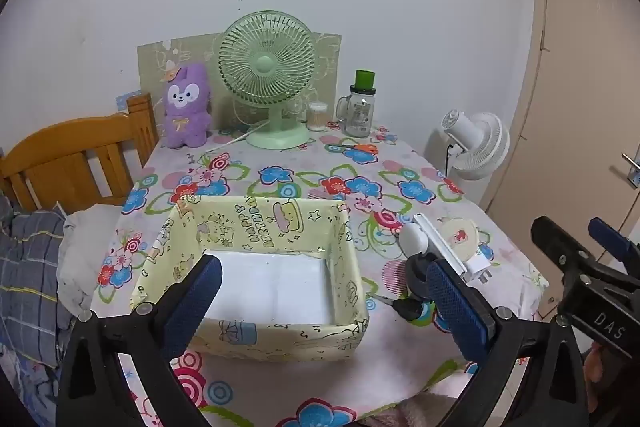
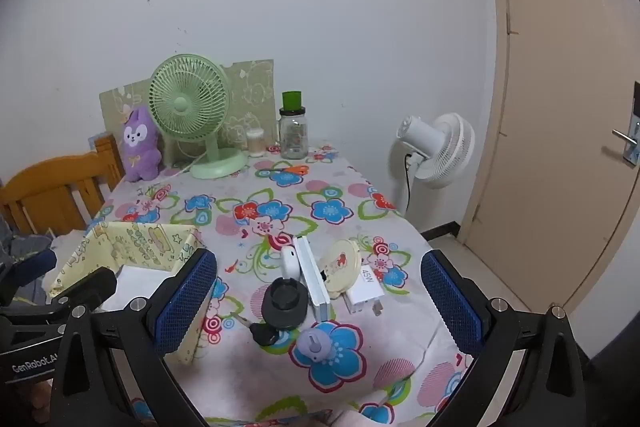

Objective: Organize rigid objects

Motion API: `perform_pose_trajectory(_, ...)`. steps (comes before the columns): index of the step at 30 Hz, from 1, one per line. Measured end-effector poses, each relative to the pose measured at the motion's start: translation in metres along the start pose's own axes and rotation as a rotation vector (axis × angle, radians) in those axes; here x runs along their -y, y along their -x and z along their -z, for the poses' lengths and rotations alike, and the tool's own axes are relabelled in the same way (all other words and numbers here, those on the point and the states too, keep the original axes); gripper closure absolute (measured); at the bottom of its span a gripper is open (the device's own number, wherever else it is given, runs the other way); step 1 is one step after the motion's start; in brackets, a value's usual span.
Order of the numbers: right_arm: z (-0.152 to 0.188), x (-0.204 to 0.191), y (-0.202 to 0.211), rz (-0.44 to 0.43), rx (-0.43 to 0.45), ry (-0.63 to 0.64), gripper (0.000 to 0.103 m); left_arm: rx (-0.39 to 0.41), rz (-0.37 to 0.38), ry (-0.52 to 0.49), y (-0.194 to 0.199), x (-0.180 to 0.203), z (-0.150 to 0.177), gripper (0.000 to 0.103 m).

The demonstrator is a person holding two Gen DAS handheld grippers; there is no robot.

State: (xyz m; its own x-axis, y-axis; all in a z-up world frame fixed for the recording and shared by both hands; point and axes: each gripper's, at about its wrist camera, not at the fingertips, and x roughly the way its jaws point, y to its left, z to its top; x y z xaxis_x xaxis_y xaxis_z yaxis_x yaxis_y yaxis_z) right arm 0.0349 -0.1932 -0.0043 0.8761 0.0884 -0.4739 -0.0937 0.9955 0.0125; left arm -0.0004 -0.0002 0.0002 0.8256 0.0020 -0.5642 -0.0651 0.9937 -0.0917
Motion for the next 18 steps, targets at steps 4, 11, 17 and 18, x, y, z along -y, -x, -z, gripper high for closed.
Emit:
perform_pose_trajectory(4,0.0,-0.001,0.0,0.014,0.004,0.002,0.0,0.006,0.02,-0.006,0.005,-0.001,0.001,0.0)
perform_pose_trajectory(11,0.001,-0.001,0.003,0.005,-0.004,-0.005,0.0,0.008,0.027,-0.018,0.005,0.004,0.001,0.0)
perform_pose_trajectory(17,0.005,-0.003,0.005,0.014,0.005,0.013,0.0,0.014,0.026,-0.029,0.003,0.006,0.005,0.0)
perform_pose_trajectory(18,0.005,-0.003,0.005,0.012,0.004,0.012,0.0,0.013,0.024,-0.03,0.003,0.007,0.005,0.0)
